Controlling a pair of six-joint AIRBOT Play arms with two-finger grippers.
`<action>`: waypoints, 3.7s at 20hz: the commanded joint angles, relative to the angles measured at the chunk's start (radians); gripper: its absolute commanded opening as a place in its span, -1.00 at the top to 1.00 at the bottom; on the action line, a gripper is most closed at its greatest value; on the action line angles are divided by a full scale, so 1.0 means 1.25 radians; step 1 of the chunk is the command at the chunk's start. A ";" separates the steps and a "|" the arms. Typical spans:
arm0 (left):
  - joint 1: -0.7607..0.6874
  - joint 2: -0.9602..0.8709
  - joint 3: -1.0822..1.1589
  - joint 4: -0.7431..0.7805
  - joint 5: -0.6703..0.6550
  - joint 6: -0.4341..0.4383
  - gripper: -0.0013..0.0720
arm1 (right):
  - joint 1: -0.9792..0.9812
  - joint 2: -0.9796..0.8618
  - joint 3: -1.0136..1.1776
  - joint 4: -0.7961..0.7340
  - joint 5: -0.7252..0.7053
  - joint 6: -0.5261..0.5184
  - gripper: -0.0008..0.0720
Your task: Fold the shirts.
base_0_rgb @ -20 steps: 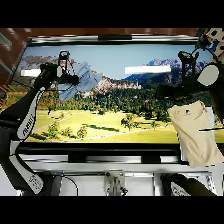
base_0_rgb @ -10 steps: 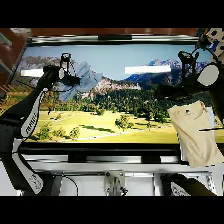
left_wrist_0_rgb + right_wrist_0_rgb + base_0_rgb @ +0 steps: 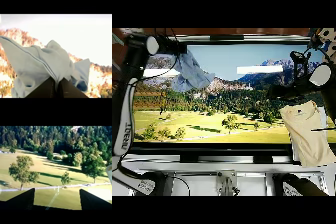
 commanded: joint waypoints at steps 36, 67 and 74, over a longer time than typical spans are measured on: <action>-0.260 0.317 -0.362 -0.034 -0.363 -0.081 0.86 | -0.050 -0.316 -0.066 0.245 0.151 -0.201 -0.87; -0.345 0.613 -0.082 0.059 -0.149 0.059 0.86 | -0.023 0.276 0.447 0.231 -0.142 -0.232 0.82; -0.345 0.615 -0.192 0.069 -0.438 -0.079 0.86 | -0.023 0.264 0.404 0.223 0.387 0.002 0.81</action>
